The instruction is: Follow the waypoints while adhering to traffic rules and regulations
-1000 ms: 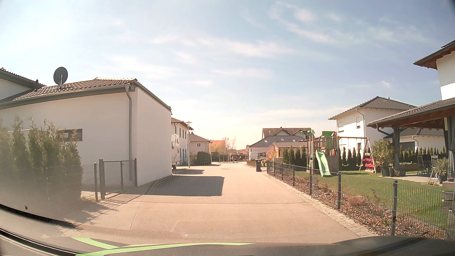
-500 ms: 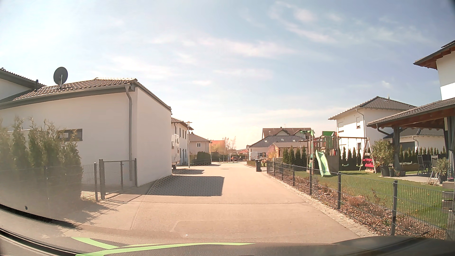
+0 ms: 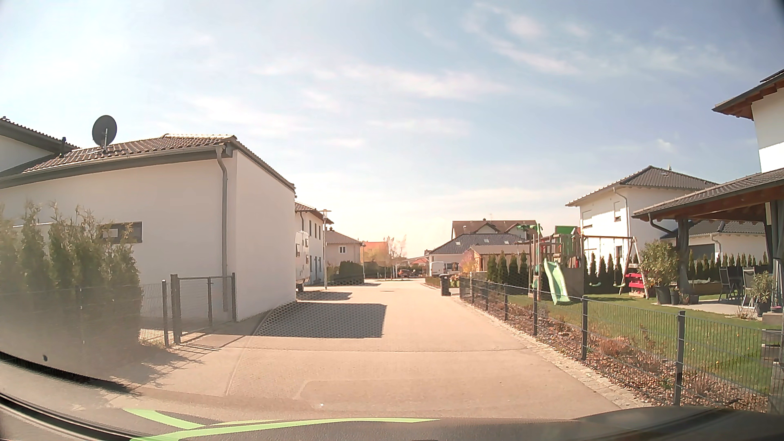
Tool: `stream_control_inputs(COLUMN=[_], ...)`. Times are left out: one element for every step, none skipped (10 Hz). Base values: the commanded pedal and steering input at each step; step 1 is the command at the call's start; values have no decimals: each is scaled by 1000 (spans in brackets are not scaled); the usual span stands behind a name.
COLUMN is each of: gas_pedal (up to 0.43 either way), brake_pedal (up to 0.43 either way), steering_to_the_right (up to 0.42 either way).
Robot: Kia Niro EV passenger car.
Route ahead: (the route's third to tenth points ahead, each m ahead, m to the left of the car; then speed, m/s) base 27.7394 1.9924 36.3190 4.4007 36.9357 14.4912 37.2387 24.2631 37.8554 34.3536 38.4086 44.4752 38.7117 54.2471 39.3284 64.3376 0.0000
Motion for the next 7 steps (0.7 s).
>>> stream_control_inputs(gas_pedal=[0,0,0,0,0,0,0], brake_pedal=[317,317,323,329,335,335,329], steering_to_the_right=[0,0,0,0,0,0,0])
